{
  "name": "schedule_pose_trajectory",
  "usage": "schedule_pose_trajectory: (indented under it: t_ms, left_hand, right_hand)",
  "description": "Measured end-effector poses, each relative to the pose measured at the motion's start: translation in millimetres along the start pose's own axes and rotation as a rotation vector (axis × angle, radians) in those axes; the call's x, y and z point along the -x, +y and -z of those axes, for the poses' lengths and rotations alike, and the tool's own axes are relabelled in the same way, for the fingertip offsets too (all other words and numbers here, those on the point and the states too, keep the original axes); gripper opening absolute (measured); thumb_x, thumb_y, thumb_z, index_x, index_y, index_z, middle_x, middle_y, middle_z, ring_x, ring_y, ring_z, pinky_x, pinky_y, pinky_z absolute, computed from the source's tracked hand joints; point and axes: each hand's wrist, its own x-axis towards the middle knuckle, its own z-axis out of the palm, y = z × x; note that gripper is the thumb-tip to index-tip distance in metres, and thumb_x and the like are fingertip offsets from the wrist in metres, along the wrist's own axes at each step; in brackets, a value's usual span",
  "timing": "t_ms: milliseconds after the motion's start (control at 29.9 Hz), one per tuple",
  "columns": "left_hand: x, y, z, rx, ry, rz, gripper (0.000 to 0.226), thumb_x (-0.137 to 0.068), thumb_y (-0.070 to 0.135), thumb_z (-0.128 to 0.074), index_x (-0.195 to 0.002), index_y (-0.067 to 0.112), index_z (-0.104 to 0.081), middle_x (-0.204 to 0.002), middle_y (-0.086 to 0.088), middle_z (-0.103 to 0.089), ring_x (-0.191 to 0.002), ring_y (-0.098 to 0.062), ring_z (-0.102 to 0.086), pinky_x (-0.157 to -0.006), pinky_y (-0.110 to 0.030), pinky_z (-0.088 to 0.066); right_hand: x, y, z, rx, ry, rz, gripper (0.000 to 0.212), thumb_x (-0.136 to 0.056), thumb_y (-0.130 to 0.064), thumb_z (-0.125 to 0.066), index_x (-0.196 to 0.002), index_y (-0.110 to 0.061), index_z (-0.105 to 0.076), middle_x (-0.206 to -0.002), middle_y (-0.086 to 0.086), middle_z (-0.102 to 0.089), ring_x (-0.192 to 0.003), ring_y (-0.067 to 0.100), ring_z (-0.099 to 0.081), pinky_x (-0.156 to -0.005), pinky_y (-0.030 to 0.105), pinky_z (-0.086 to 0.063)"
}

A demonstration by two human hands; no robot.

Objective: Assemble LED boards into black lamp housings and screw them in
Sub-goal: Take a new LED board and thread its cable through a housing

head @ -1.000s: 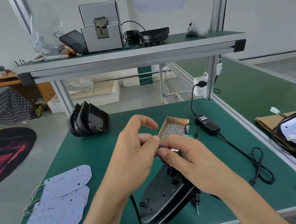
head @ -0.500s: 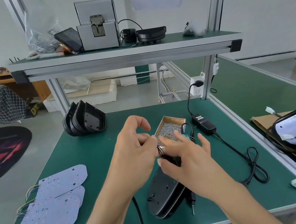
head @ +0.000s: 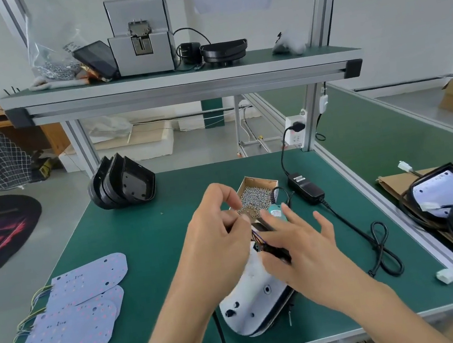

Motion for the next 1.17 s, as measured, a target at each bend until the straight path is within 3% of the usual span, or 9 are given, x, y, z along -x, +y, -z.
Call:
schedule_pose_trajectory:
  t_ms: [100, 167, 301, 502, 603, 770, 871, 938, 1172]
  left_hand:
    - [1.3, -3.9, -3.2, -0.089, -0.005, 0.004, 0.033, -0.1, 0.004, -0.047, -0.085, 0.033, -0.044, -0.05, 0.008, -0.041, -0.044, -0.01, -0.028, -0.044, -0.018, -0.026]
    - [2.4, -2.5, -2.6, -0.085, -0.011, 0.011, 0.031, -0.101, 0.005, -0.047, -0.086, 0.032, -0.044, -0.051, 0.005, -0.045, -0.044, -0.009, -0.029, -0.043, -0.017, -0.027]
    - [-0.4, 4.1, 4.8, -0.039, 0.015, -0.011, 0.026, -0.101, 0.002, -0.048, -0.091, 0.025, -0.046, -0.047, 0.009, -0.043, -0.041, -0.007, -0.026, -0.041, -0.016, -0.025]
    - [3.0, 9.4, 1.1, -0.065, -0.001, -0.044, 0.026, -0.1, 0.001, -0.046, -0.092, 0.026, -0.045, -0.046, 0.011, -0.045, -0.043, -0.008, -0.03, -0.047, -0.022, -0.032]
    - [4.8, 6.7, 3.7, -0.053, 0.017, -0.042, 0.027, -0.1, 0.0, -0.047, -0.091, 0.026, -0.045, -0.046, 0.011, -0.043, -0.044, -0.009, -0.029, -0.046, -0.027, -0.032]
    - [4.8, 6.7, 7.6, -0.026, 0.036, -0.052, 0.028, -0.1, 0.0, -0.047, -0.091, 0.027, -0.045, -0.046, 0.012, -0.041, -0.041, -0.008, -0.027, -0.042, -0.016, -0.026]
    - [5.8, 6.6, 6.7, 0.007, 0.034, -0.045, 0.031, -0.099, 0.0, -0.046, -0.089, 0.029, -0.044, -0.046, 0.011, -0.041, -0.041, -0.008, -0.026, -0.041, -0.016, -0.026]
    - [7.5, 6.7, 7.1, 0.025, 0.033, -0.05, 0.031, -0.1, 0.0, -0.046, -0.089, 0.029, -0.044, -0.046, 0.01, -0.039, -0.041, -0.008, -0.026, -0.041, -0.016, -0.026]
    - [9.7, 7.4, 1.9, 0.1, 0.028, -0.072, 0.031, -0.1, -0.003, -0.048, -0.089, 0.027, -0.044, -0.05, 0.005, -0.038, -0.042, -0.008, -0.025, -0.041, -0.017, -0.025]
  right_hand:
    - [2.4, 5.2, 12.3, -0.265, -0.067, 0.125, 0.035, -0.107, -0.043, -0.053, -0.135, -0.063, -0.052, -0.171, -0.027, -0.012, -0.158, -0.003, 0.006, -0.129, 0.046, 0.004]
    - [0.4, 7.1, 22.6, -0.508, -0.109, 0.175, 0.04, -0.107, -0.031, -0.058, -0.137, -0.058, -0.057, -0.165, -0.033, -0.023, -0.154, -0.013, -0.004, -0.131, 0.036, -0.004]
    - [-6.3, 6.6, 22.3, -0.719, -0.156, 0.087, 0.03, -0.103, -0.009, -0.065, -0.114, -0.031, -0.082, -0.158, -0.02, -0.047, -0.152, -0.008, -0.023, -0.131, 0.036, -0.014]
    - [-7.5, -11.0, -3.5, -0.911, -0.027, 0.027, 0.016, -0.078, -0.018, -0.068, -0.078, -0.031, -0.078, -0.122, -0.009, -0.069, -0.122, 0.006, -0.055, -0.115, 0.041, -0.035]
    - [-6.9, -12.5, -10.4, -0.94, -0.046, 0.005, 0.028, -0.075, -0.02, -0.062, -0.084, -0.035, -0.083, -0.154, -0.014, -0.054, -0.155, 0.006, -0.026, -0.13, 0.049, -0.014]
    - [-4.6, -10.6, -15.1, -0.929, -0.051, -0.088, 0.035, -0.073, -0.026, -0.054, -0.088, -0.037, -0.084, -0.13, -0.009, -0.061, -0.135, 0.015, -0.037, -0.129, 0.06, -0.015]
    - [-1.0, -16.9, -14.6, -0.788, -0.023, -0.075, 0.032, -0.074, -0.028, -0.055, -0.083, -0.046, -0.079, -0.158, -0.02, -0.044, -0.157, -0.001, -0.007, -0.131, 0.049, -0.006]
    - [1.8, -18.6, -13.5, -0.759, -0.02, -0.081, 0.029, -0.074, -0.03, -0.055, -0.079, -0.049, -0.077, -0.163, -0.026, -0.034, -0.156, -0.008, 0.005, -0.13, 0.049, -0.002]
    - [5.6, -18.0, -11.7, -0.743, 0.039, -0.105, 0.027, -0.072, -0.032, -0.058, -0.081, -0.046, -0.08, -0.162, -0.028, -0.034, -0.159, 0.004, -0.014, -0.128, 0.059, -0.008]
